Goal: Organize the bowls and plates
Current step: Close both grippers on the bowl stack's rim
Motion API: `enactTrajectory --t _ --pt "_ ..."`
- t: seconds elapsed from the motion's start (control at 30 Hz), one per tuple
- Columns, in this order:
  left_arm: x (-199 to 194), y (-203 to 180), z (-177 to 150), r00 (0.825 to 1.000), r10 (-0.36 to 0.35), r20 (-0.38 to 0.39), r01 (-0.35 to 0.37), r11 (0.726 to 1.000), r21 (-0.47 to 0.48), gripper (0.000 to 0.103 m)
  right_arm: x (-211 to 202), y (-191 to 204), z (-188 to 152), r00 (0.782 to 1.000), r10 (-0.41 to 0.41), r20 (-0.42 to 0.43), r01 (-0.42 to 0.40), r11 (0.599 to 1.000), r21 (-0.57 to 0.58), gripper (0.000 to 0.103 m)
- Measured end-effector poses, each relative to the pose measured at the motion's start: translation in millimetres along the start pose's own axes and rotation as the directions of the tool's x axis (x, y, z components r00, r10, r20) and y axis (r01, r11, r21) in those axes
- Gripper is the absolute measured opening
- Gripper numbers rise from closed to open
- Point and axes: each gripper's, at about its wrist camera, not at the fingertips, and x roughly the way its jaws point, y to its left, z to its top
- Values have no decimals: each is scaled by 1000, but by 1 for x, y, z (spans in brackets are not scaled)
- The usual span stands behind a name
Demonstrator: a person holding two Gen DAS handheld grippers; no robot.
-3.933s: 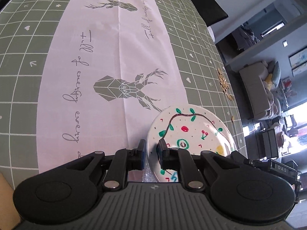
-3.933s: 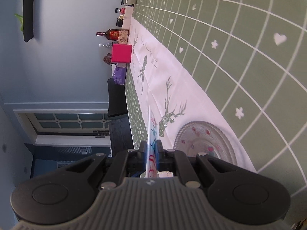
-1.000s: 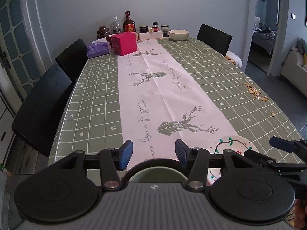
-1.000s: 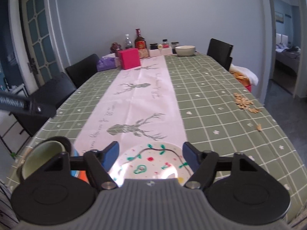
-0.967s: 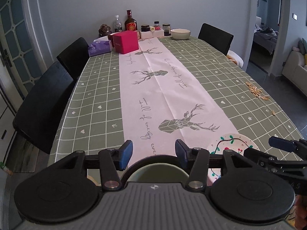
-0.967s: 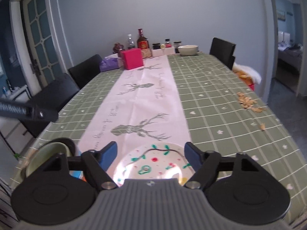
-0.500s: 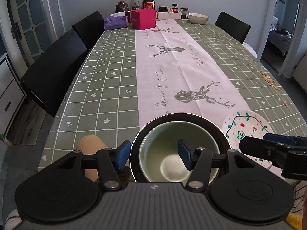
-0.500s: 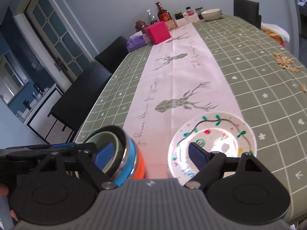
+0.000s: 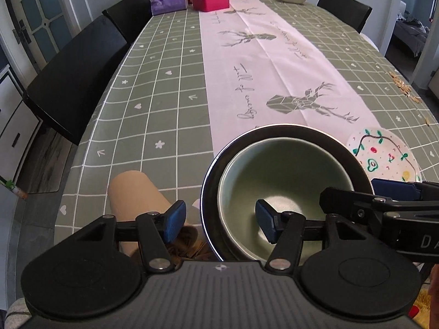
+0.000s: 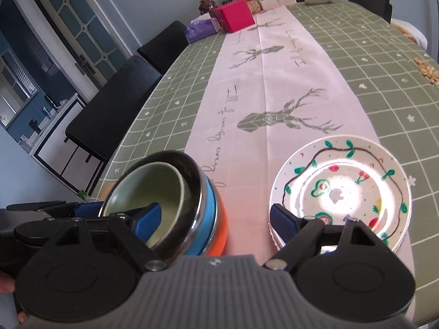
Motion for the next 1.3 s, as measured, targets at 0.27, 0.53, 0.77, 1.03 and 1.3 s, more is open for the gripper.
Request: enactTrajectory --t 0.27,0.53,0.77,1.03,1.3 --pt "8 9 4 999 -42 -13 41 998 -44 73 15 -3 0 999 29 -32 -28 999 22 78" --pt "9 10 8 997 -75 -5 74 996 -45 57 24 -11 1 994 77 -75 -67 989 129 75" --pt "11 7 12 994 -106 -24 106 994 -32 48 28 -15 0 983 154 -103 -125 962 244 58" --pt "12 7 14 989 -136 -58 136 991 -6 46 27 -27 2 980 168 -106 -123 933 339 55" --pt "12 2 15 987 -139 -83 138 990 -22 46 20 -34 1 982 158 -108 -107 920 376 53"
